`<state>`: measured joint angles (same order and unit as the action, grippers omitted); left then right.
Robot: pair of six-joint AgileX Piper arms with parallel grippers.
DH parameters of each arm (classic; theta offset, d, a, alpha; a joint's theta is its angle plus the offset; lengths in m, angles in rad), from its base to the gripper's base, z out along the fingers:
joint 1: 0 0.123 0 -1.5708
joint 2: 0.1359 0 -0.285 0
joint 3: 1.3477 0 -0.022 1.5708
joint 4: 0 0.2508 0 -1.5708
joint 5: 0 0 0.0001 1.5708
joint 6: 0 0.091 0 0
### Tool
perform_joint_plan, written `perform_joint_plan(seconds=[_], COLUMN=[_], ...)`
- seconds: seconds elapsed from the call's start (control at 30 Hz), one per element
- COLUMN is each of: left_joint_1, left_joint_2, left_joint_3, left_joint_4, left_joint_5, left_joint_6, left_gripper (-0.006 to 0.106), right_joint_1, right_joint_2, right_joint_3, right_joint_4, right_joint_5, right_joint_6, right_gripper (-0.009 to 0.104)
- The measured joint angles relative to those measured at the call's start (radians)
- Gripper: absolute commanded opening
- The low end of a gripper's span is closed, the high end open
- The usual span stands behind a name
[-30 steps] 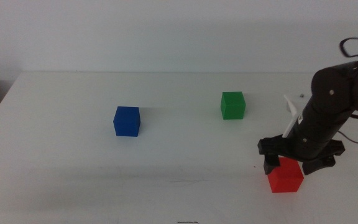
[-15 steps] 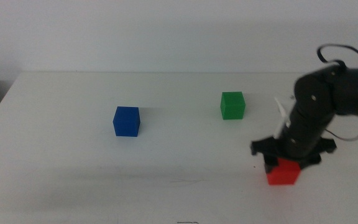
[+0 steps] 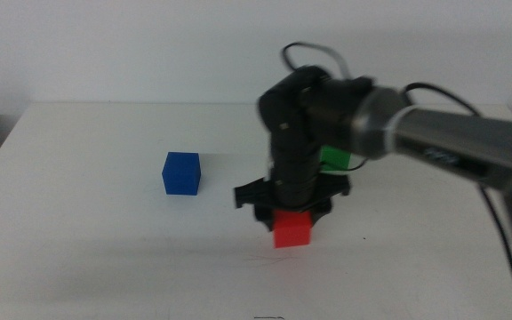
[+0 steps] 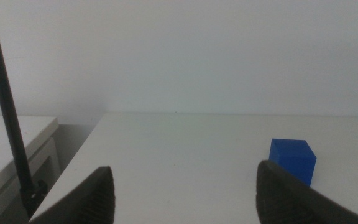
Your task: Stack red cubes first, then green, then blue cubes in a specific spot.
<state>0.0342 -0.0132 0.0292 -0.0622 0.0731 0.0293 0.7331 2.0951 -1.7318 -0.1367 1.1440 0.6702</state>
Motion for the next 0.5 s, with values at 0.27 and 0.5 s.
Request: perform_joint_plan(seconds=[0.27,0.5], left_joint_1=[0.0,0.0], left_joint_2=[0.0,0.0], left_joint_3=[0.0,0.0], left_joint_4=[0.0,0.0], left_joint_5=[0.0,0.0], left_joint_6=[0.0,0.0], left_gripper=[0.075,0.075], right_joint_1=[0.027,0.027], right_joint_2=[0.112,0.125], right_joint_3=[-0.099,-0.099], right_joint_4=[0.053,0.062], right_joint_5=[0.02,0.002], right_joint_6=[0.06,0.074], right_gripper=[-0.001,0.002])
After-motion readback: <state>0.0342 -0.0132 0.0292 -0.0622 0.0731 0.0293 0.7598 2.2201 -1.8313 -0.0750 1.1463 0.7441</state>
